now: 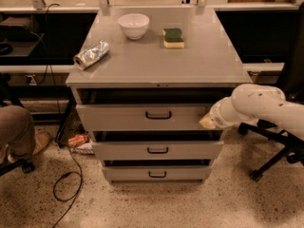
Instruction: Close top drawer
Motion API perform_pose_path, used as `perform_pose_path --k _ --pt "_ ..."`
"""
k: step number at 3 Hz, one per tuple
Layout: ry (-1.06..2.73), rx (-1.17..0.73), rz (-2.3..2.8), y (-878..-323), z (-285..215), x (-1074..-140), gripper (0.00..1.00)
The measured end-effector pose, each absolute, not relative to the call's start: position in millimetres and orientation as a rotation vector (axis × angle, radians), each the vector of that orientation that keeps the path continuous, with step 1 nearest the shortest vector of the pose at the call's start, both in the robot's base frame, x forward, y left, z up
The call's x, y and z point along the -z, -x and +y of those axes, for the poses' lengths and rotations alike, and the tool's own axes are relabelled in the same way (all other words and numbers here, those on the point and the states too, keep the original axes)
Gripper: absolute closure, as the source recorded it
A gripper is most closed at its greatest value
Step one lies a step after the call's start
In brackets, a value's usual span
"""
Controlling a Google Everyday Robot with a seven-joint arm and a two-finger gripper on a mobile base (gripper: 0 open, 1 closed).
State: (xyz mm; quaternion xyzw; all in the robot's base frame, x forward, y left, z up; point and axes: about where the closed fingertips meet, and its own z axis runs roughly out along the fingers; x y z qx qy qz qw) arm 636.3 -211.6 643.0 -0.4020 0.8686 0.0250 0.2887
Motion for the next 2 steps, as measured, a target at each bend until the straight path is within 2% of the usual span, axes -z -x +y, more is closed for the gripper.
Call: perform_pose_path --k 2 --pt "1.046 -0.061 2.366 -623.0 -222.4 -643.9 1.0"
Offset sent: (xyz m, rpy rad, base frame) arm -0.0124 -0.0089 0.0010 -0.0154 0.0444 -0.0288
